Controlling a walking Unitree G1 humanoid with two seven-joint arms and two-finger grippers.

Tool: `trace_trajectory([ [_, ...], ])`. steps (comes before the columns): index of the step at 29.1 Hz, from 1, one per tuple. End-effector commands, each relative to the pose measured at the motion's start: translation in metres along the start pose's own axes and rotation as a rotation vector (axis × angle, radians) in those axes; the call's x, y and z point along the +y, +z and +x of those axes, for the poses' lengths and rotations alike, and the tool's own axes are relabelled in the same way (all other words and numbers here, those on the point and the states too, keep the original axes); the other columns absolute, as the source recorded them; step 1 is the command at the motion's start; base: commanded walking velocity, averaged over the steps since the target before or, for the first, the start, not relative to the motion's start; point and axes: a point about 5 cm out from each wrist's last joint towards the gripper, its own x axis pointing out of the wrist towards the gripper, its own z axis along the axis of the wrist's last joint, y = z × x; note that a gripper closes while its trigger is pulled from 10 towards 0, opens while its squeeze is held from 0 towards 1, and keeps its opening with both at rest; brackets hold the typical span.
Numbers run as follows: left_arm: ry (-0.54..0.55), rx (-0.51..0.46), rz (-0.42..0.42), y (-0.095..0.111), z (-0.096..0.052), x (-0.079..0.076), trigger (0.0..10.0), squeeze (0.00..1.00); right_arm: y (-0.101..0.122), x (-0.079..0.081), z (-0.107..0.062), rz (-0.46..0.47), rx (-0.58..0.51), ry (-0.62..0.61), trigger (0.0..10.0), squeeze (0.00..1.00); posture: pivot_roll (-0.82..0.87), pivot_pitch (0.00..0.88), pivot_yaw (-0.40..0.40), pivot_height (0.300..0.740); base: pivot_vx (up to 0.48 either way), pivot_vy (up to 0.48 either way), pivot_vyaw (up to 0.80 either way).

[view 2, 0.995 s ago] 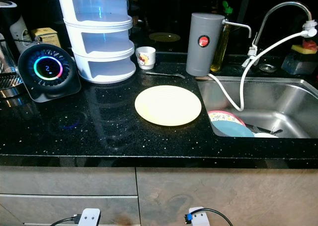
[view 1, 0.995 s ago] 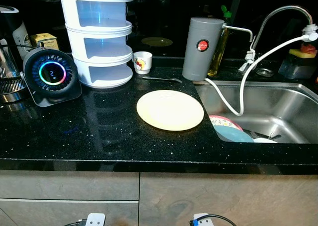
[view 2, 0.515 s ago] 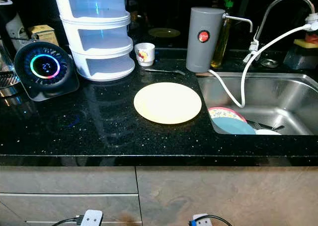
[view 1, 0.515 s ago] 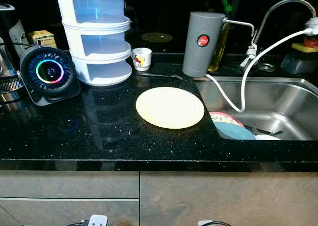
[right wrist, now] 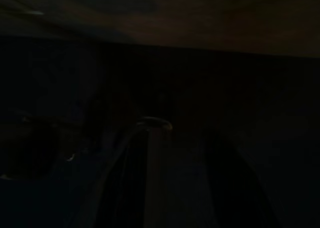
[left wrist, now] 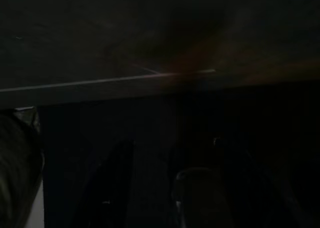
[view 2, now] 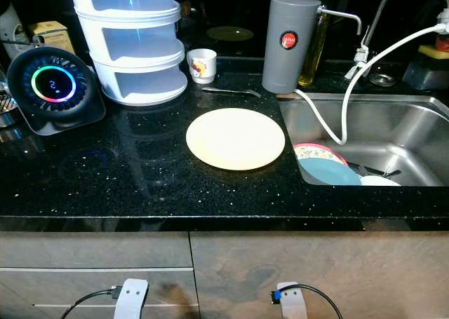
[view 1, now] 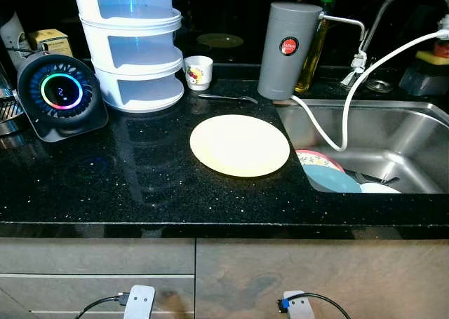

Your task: Kitchen organization

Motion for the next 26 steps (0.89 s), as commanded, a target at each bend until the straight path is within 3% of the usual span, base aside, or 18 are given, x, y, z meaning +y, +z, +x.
trace_trajectory([
  [1,0.034,0.007,-0.015,0.001,-0.001,0.012,10.0,0.0,-0.002,0.005,0.001,0.01,0.02,0.008,10.0,0.0,0.03,0.123,-0.045,0.74,0.0,0.0,0.0],
  [6,0.087,-0.021,-0.021,0.013,-0.003,0.037,10.0,0.0,0.012,0.019,0.004,0.044,-0.001,0.022,10.0,0.0,0.05,0.12,-0.033,0.74,0.0,0.0,0.0],
  [12,0.106,-0.031,-0.024,0.026,-0.002,0.045,10.0,0.0,0.025,0.025,0.005,0.063,-0.018,0.017,10.0,0.0,0.06,0.149,-0.028,0.74,0.0,0.0,0.0],
  [22,-0.003,-0.009,0.023,0.018,0.003,0.015,10.0,0.0,0.031,0.012,0.005,0.07,-0.025,-0.003,10.0,0.0,0.02,0.157,-0.059,0.74,0.0,0.0,0.0],
  [26,-0.026,0.003,0.043,0.009,0.001,0.008,10.0,0.0,0.027,0.006,0.004,0.085,-0.02,-0.017,10.0,0.0,0.01,0.151,-0.03,0.74,0.0,0.0,0.0],
])
